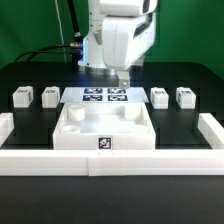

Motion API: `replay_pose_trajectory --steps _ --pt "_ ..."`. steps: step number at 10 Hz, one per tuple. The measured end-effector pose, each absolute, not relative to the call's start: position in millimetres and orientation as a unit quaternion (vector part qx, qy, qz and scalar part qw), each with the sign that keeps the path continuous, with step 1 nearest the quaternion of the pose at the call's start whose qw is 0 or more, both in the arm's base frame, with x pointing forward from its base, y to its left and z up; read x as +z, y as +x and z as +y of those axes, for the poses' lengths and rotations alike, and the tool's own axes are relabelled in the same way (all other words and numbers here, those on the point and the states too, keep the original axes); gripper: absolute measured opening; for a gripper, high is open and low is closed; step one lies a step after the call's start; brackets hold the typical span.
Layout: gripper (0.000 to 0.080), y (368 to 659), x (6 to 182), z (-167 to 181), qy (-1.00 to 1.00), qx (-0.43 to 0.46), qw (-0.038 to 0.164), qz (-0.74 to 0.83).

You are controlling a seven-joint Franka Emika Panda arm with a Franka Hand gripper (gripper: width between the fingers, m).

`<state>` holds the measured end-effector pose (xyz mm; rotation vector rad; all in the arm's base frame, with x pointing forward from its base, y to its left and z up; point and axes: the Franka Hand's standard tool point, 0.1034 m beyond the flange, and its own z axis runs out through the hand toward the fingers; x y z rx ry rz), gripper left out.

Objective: Assemble square table

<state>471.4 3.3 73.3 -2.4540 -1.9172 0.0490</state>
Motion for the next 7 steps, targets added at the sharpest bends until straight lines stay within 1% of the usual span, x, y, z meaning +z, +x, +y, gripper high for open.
replay_pose_trajectory --steps 1,2,5,7 --pt "0.065 453.2 59.2 -10.6 -0.76 0.013 0.017 -0.65" --pt "0.065 442.8 46.7 -17.9 -0.743 0.009 0.017 -0.669" --pt "0.065 441.9 17.1 -17.5 -0.726 -0.011 0.011 -0.688" --pt "0.065 442.5 15.0 -18.1 -0.728 -0.01 0.012 -0.686"
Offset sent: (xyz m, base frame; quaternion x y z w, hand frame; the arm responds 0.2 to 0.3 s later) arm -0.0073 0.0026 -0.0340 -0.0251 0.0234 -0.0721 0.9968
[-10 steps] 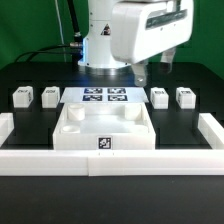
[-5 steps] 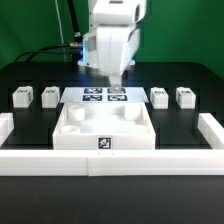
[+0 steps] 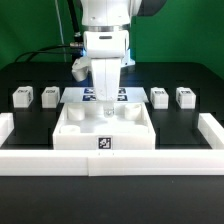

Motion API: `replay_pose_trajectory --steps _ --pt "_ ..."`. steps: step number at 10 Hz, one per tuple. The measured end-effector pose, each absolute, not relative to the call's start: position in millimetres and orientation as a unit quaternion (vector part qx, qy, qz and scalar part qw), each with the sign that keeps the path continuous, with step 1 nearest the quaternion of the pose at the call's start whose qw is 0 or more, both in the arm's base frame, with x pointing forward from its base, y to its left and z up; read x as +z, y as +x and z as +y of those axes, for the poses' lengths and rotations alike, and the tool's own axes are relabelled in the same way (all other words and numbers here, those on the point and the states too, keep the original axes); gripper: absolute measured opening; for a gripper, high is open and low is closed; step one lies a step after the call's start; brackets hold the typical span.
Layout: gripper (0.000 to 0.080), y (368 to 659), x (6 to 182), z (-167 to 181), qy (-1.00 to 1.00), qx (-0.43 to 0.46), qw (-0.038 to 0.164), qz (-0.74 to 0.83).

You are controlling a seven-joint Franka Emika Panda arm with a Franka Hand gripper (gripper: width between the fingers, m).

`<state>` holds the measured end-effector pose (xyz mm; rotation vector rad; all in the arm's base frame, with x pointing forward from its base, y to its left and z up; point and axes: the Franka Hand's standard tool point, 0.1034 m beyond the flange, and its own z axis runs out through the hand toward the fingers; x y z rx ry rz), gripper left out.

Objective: Assemble square table

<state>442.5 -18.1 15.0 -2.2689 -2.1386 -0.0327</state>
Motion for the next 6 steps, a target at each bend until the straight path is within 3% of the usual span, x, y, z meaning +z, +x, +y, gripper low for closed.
replay_pose_trajectory --steps 1,2,3,5,6 --pt "0.0565 442.1 14.7 -18.1 -0.728 -0.01 0.012 -0.686" --pt "0.0428 442.0 14.6 -18.2 -0.728 -0.01 0.012 -0.686" --pt "0.0428 441.9 14.5 -18.2 -0.728 -0.01 0.012 -0.685" --pt "0.0101 441.7 14.2 -18.3 -0.728 -0.01 0.012 -0.685" --pt "0.0057 441.7 14.3 -18.5 -0.729 -0.01 0.012 -0.685"
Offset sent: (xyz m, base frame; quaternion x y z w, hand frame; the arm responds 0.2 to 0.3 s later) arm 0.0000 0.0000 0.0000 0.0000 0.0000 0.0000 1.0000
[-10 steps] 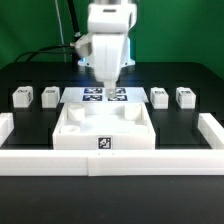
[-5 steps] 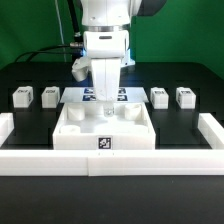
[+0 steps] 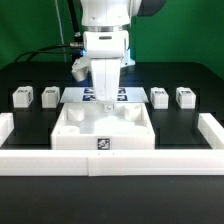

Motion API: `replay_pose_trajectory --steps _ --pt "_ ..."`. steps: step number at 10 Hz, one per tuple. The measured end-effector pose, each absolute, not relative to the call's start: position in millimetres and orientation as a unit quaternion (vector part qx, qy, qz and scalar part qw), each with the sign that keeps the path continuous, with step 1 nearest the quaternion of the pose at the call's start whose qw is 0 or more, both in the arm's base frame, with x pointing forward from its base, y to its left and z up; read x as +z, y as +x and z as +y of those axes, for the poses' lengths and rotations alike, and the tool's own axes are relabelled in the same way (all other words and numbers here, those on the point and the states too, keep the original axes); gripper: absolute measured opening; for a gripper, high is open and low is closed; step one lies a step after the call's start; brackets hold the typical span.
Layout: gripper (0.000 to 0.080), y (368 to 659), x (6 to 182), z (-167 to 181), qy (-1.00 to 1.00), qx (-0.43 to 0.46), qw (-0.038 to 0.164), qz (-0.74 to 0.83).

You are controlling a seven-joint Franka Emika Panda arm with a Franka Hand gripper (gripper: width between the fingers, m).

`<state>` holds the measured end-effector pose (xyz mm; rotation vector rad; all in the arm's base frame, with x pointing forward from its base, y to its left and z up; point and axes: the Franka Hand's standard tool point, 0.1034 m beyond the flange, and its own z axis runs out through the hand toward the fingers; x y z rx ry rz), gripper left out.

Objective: Assemble square table

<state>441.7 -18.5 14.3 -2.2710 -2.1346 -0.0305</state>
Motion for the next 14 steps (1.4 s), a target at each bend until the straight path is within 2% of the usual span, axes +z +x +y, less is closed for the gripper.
replay_pose_trajectory --steps 7,12,14 --pt "0.0057 442.2 14.0 -16.6 -0.73 -0.01 0.012 -0.683" --pt "0.0058 485.4 15.2 62.3 -0.717 -0.047 0.011 -0.695" --pt "0.0058 491.9 14.3 77.1 -0.72 -0.045 0.014 -0.692"
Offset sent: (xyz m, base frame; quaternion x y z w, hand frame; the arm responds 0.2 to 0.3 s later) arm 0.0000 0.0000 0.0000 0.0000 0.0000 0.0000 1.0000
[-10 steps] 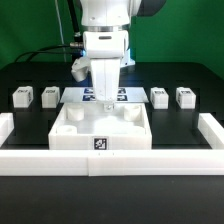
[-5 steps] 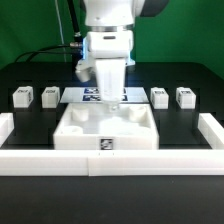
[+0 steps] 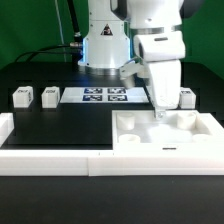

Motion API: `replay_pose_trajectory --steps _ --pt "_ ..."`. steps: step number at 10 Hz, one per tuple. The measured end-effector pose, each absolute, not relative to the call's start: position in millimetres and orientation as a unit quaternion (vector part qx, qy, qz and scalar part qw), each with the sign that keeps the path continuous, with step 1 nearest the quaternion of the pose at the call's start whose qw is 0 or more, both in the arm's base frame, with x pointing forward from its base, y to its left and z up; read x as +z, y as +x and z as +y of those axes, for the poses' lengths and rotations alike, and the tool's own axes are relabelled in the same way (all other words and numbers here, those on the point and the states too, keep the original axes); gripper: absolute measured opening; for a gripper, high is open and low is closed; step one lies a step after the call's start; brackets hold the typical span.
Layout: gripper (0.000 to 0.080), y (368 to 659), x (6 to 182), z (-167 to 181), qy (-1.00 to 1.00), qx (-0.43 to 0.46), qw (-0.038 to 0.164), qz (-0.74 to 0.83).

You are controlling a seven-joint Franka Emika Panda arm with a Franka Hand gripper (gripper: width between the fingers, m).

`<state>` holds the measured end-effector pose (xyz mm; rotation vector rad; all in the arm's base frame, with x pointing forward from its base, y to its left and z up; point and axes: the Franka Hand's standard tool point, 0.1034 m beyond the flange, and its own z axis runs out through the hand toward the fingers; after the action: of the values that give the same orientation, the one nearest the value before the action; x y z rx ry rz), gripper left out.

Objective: Assemble square table

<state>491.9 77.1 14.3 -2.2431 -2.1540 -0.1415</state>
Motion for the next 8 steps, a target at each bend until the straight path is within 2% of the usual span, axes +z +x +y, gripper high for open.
replay_pose_trajectory --steps 5,6,7,8 --pt "0.0058 492.7 13.9 75.9 -0.72 -0.032 0.02 -0.693" --pt "0.0268 492.7 13.8 75.7 -0.72 -0.032 0.02 -0.693" --pt "0.0268 492.7 13.8 75.5 -0.72 -0.032 0.02 -0.693" --pt "0.0458 492.6 13.7 75.3 -0.72 -0.032 0.02 -0.693"
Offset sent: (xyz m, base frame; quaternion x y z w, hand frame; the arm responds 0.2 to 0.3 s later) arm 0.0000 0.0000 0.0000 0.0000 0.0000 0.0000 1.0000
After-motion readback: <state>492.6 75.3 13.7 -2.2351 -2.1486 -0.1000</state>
